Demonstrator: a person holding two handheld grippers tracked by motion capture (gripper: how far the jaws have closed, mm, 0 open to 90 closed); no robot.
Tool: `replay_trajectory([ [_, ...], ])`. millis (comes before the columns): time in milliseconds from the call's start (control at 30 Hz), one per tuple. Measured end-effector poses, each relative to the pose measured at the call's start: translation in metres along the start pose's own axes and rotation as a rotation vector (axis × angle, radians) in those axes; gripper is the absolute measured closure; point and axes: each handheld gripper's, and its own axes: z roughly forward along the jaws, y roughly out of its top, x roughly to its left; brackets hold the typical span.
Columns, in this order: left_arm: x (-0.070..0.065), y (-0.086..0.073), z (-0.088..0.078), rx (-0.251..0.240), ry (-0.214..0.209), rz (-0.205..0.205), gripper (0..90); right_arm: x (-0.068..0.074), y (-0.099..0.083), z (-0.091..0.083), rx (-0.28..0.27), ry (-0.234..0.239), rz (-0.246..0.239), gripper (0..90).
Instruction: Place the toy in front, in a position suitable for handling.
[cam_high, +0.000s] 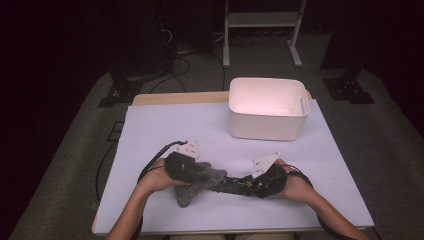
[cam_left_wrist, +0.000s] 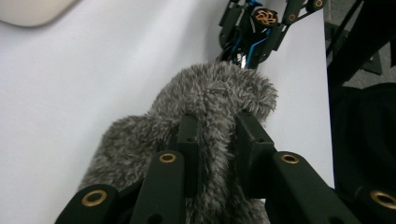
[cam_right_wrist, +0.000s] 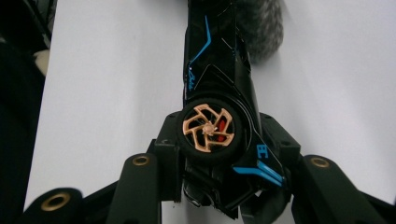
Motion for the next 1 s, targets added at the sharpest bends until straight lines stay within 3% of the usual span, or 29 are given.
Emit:
replay_trajectory([
  [67,0.001,0.001,0.0,-0.004,0.001,-0.005,74.2,-0.001,-0.006,-0.006,0.006,0.002,-0.007,56.7],
  [200,-0.001,0.006,0.006,-0.043,-0.038,0.005,74.2,-0.002,-0.014,-0.013,0.009,0.006,0.012,56.6],
  [267,-0.002,0.009,0.013,-0.02,-0.04,0.013,74.2,-0.002,-0.012,-0.013,0.024,0.005,0.017,55.6],
  [433,-0.003,0.014,0.026,-0.004,-0.068,0.022,74.5,0.0,0.002,-0.016,0.03,0.015,0.003,47.9],
  [600,-0.003,0.012,0.027,-0.018,-0.078,0.009,74.7,0.0,0.022,-0.01,0.077,0.012,-0.021,46.8],
  [767,-0.002,0.005,0.026,-0.039,-0.085,0.002,74.7,0.001,0.035,0.006,0.113,0.013,-0.037,49.0],
  [833,-0.001,0.002,0.025,-0.037,-0.085,-0.001,74.7,0.002,0.038,0.009,0.122,0.004,-0.047,53.7],
  [1000,-0.001,-0.009,0.022,-0.051,-0.092,-0.019,74.6,0.001,0.039,0.009,0.139,-0.003,-0.04,54.8],
])
